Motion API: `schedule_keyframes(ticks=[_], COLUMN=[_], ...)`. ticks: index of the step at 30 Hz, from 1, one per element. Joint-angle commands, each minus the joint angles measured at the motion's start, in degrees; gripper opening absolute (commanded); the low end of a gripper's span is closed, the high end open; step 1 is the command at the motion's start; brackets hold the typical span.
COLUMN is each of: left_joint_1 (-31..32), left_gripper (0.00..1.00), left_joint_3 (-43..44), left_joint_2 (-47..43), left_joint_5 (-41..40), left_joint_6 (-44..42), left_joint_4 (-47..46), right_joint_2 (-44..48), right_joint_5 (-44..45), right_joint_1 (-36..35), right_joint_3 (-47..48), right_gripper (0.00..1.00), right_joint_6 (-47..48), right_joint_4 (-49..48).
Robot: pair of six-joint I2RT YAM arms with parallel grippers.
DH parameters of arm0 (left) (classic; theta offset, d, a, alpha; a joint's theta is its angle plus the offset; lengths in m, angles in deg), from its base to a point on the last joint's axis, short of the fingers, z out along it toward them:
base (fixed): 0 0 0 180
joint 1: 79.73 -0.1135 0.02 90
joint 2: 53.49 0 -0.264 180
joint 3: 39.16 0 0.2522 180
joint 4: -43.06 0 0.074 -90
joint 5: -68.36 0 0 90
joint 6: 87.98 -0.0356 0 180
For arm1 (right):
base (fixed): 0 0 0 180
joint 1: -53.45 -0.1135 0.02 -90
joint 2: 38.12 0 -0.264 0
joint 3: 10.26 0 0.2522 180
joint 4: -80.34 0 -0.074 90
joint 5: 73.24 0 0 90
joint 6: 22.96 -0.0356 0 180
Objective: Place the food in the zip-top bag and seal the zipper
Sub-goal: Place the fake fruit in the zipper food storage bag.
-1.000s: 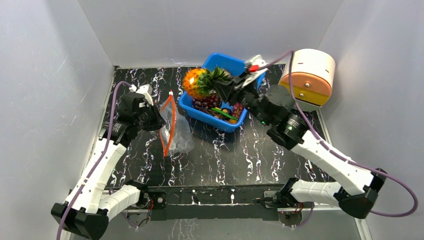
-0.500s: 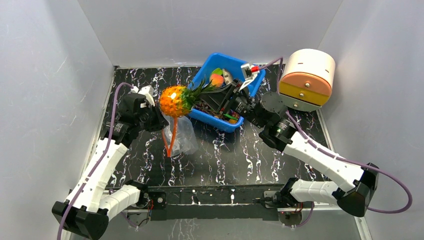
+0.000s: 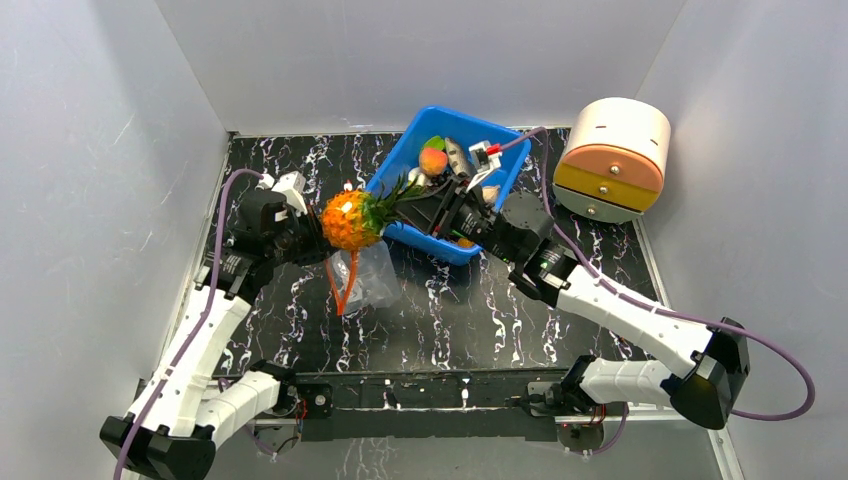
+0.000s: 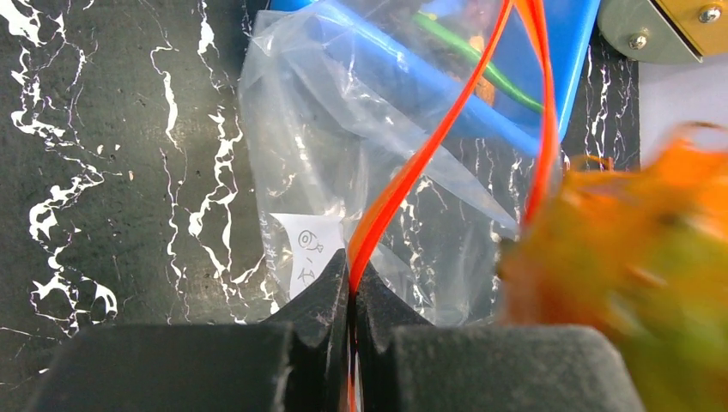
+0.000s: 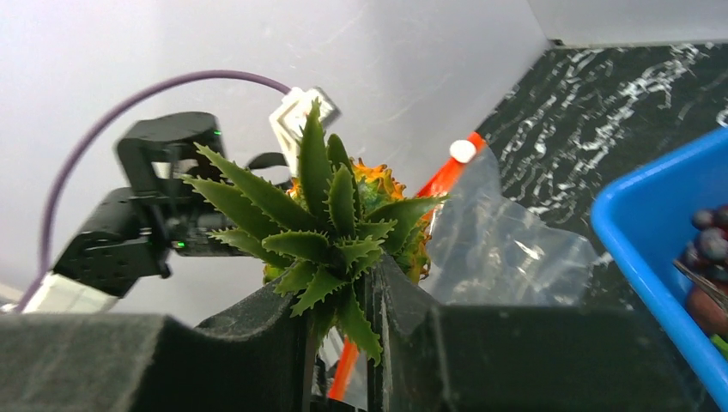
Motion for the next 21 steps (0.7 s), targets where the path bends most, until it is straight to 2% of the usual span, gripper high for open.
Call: schedule_keyframes(ticks=[1,8,13,21], left_joint_1=[0.2,0.1,0.1,0.1], left_gripper=[0.00,0.00,0.00,0.00], left_joint_3=[1.0,0.8,0.3,-0.4], left_joint_2=[-1.5,-1.6,-0.9,0.6], left_joint_5=[2.0,2.5,2.5,3.1], left_joint_6=[0.5,0.3,0.3,0.3], left_joint_4=[-0.6,-1.2,-1.7,-2.8], right_joint_2=[0.3,1.1,0.7,0.4], right_joint_5=[3.5,8.6,8.5,1.6], right_joint_1=[-0.2,-0.1,-0.4,-3.2], right_joint_3=[0.1,0.6,1.0,-0.2], right_gripper=[0.19,0.18,0.17,0.17], right_joint_6=[1.9,9.4,13.5,18.3], right_joint_4=[0.6,10.4,13.7,7.7])
